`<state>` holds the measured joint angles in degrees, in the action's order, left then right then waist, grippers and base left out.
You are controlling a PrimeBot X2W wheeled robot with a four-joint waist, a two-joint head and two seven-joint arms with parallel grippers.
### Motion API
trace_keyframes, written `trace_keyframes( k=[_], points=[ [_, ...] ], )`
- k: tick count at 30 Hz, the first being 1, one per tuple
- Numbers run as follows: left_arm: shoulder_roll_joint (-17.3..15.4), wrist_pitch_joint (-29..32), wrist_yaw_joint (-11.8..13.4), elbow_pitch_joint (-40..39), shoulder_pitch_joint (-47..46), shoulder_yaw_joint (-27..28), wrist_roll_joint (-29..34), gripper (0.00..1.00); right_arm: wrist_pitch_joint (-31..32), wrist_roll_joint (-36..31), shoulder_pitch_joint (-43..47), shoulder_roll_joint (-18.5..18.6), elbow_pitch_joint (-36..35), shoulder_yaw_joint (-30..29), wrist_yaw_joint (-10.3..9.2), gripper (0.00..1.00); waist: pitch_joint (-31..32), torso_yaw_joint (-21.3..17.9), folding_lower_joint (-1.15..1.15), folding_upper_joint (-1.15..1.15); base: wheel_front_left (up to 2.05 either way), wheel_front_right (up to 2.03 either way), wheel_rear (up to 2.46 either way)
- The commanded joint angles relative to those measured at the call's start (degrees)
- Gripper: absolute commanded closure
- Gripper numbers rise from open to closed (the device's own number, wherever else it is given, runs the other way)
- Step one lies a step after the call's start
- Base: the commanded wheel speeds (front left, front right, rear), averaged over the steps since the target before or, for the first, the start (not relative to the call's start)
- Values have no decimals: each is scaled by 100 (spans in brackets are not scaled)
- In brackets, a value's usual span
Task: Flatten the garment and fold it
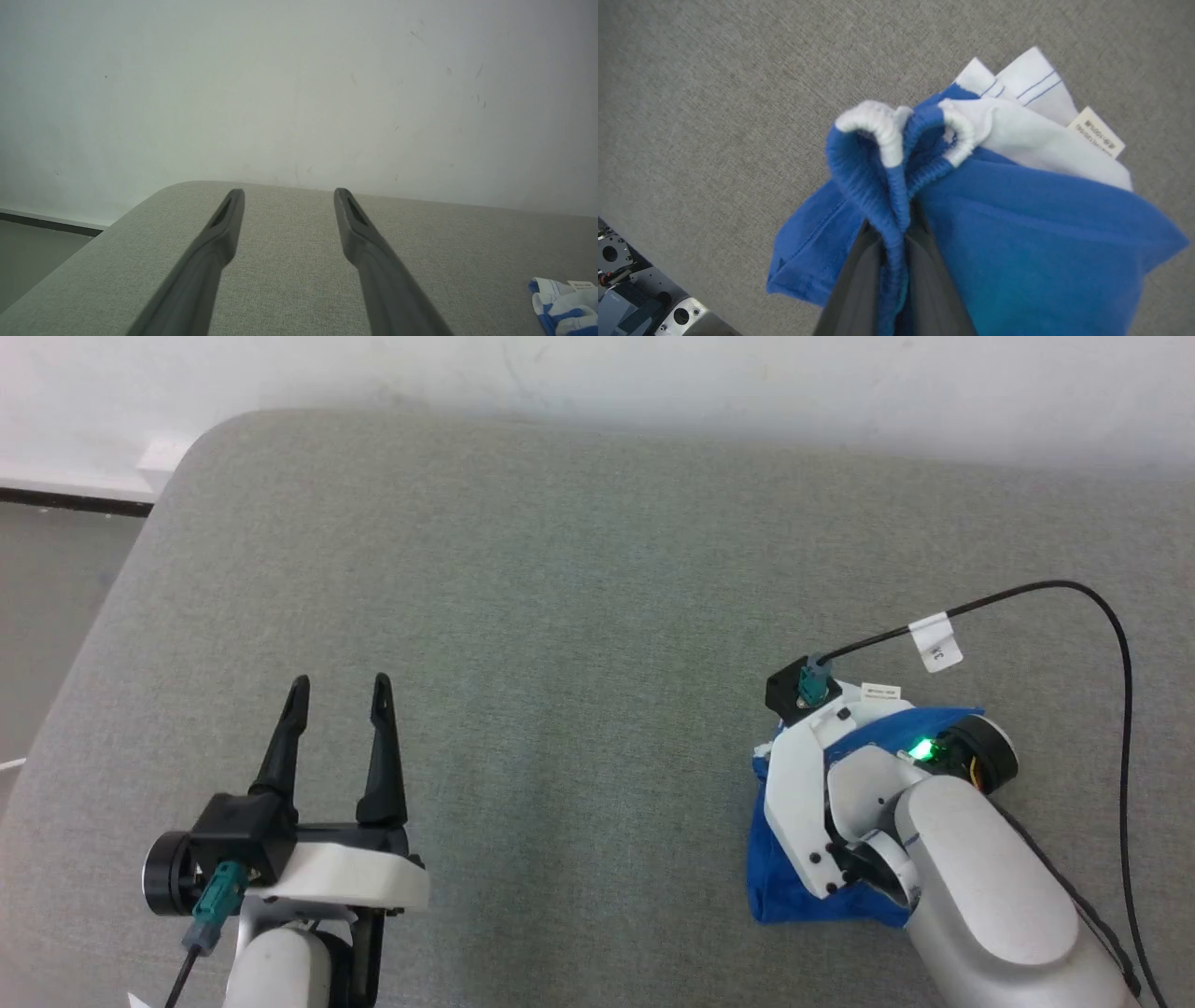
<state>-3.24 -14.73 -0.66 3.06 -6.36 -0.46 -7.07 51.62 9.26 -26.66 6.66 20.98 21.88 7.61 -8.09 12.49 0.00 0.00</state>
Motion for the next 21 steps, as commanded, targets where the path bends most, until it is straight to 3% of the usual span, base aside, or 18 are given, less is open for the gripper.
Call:
trace_keyframes(
  k=[1, 2, 3, 8, 14, 17, 21],
  points=[
    [23, -27, -20, 17, -70, -16, -17, 0, -65, -51, -77, -32, 65, -8, -12, 98, -25, 62, 0, 0, 0, 0, 0],
    [24, -27, -19, 21, -66, -16, -19, 0, -157, -88, -99, -51, 171, 27, -12, 59, -20, 70, 0, 0, 0, 0, 0],
    [25, -27, -14, 25, -57, -12, -22, 0, -255, -109, -123, -68, 258, 51, -12, 0, -9, 70, 0, 0, 0, 0, 0],
    [27, -27, 8, 37, 29, 52, -26, 0, -528, 80, -310, -132, 322, 229, -12, 0, 111, -71, 0, 0, 0, 0, 0],
    [22, -27, 12, 15, 153, 140, -5, 0, -506, 605, -451, 94, -411, 408, -12, 0, 316, -417, 0, 0, 0, 0, 0],
    [19, -27, 17, -40, 206, 176, 9, 0, -486, 846, -361, 266, -977, 146, -12, 0, 357, -604, 0, 0, 0, 0, 0],
    [15, -27, 30, -99, 224, 224, 22, 0, -571, 753, -39, 414, -1587, -656, -12, 0, 338, -797, 0, 0, 0, 0, 0]
  ],
)
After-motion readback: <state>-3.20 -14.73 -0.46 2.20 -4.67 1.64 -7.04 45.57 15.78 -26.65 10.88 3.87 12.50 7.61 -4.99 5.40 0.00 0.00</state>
